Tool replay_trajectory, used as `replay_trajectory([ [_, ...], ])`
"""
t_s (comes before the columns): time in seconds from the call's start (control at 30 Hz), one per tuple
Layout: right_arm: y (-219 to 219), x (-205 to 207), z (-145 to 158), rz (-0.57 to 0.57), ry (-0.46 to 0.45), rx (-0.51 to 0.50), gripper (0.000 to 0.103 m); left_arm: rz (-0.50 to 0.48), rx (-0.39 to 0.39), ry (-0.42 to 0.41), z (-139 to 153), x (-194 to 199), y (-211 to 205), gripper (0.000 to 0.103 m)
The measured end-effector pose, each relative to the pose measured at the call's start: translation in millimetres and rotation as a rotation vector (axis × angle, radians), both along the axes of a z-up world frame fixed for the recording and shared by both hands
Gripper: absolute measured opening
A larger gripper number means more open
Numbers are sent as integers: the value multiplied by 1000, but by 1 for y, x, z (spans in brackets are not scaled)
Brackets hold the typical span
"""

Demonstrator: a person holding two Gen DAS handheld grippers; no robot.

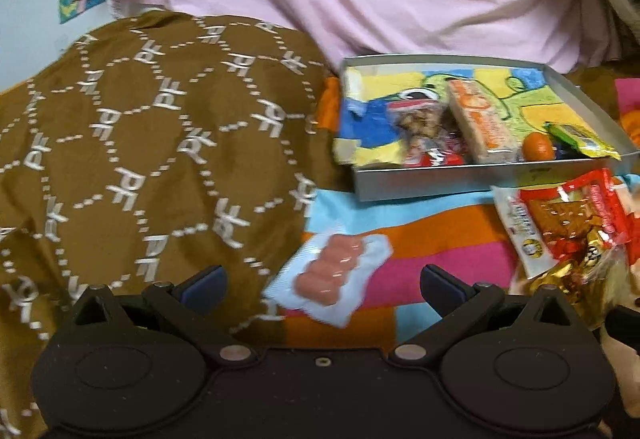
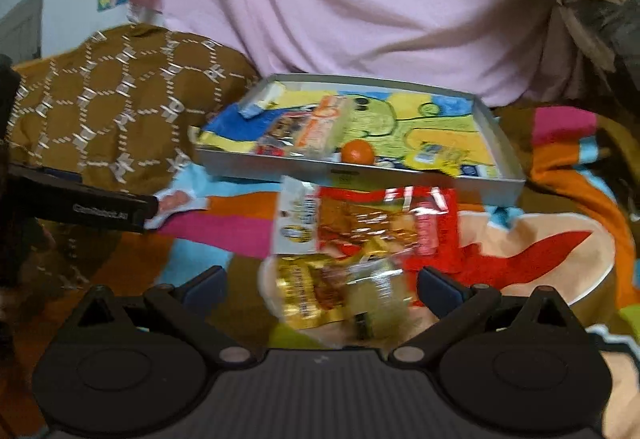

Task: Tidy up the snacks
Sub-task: 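Grasp the gold duck-snack packet with left gripper while right grasps the green biscuit bag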

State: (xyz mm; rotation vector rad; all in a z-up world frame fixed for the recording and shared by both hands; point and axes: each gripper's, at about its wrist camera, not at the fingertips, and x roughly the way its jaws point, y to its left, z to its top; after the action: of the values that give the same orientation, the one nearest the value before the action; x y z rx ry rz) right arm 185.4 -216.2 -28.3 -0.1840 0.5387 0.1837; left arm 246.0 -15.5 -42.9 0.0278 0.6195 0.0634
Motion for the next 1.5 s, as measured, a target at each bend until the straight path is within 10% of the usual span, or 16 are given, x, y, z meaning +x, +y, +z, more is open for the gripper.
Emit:
replay_trajectory([
  [0.3,-18,33,-26,-19,58,-116,98,-127,-17,16,-13,19,-38,102],
  [0.63,-25,46,-38,10,127,-95,54,-244,-38,34,-15,28,-64,102],
  [0.8,-36,46,-33,10,135,-49,53,-290,-18,36,-17,27,-73,102],
  [1.5,-102,33,-5,-77,67,183,53,-733,446,-108,-35,-10,-167,101],
])
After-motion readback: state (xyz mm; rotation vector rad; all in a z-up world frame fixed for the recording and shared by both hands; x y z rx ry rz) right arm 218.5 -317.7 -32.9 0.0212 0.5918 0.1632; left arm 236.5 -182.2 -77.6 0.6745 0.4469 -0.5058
